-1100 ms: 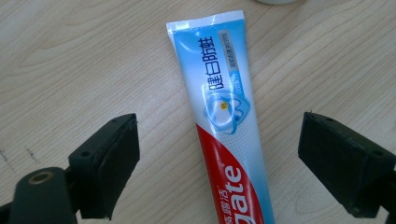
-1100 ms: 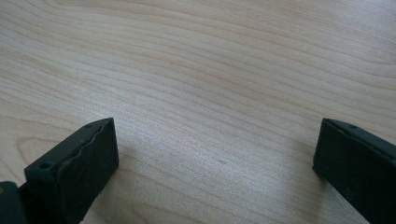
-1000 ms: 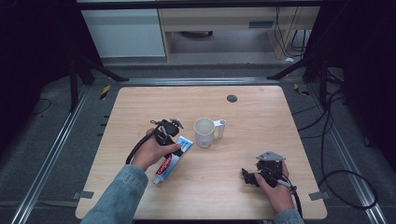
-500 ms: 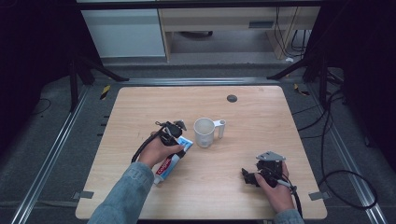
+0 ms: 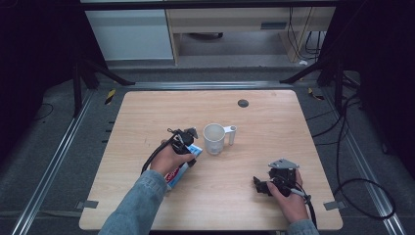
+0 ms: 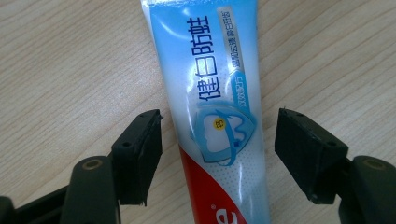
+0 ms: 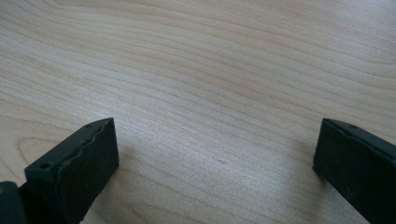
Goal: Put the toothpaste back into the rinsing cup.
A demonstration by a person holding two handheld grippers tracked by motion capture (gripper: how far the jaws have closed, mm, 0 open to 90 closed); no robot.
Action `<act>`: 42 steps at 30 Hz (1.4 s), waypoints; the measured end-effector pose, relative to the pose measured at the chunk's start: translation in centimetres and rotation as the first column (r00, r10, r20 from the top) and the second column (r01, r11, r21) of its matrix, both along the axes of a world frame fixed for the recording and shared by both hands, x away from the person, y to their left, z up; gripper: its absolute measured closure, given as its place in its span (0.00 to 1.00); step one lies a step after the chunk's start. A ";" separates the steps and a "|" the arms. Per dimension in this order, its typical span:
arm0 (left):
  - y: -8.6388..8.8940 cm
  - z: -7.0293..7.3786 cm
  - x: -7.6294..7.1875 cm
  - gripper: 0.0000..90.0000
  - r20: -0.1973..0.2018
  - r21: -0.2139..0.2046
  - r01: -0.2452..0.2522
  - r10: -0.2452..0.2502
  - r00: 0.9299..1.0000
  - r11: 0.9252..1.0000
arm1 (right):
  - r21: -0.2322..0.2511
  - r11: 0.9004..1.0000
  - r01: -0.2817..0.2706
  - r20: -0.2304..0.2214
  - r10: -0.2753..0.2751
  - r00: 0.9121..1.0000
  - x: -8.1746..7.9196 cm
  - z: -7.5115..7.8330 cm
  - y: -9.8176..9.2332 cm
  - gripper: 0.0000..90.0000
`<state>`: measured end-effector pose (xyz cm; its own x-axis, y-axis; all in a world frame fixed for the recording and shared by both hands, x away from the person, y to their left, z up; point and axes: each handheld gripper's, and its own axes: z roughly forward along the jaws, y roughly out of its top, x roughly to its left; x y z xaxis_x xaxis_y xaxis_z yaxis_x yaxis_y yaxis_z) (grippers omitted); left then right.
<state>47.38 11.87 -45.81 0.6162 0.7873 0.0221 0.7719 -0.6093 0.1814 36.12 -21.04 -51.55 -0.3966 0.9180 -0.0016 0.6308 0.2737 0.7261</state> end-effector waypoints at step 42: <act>0.2 -0.7 -0.6 0.65 0.019 -0.026 -0.007 0.007 1.000 1.000 | -0.001 1.000 -0.001 0.000 0.001 1.000 0.0 0.0 0.0 0.00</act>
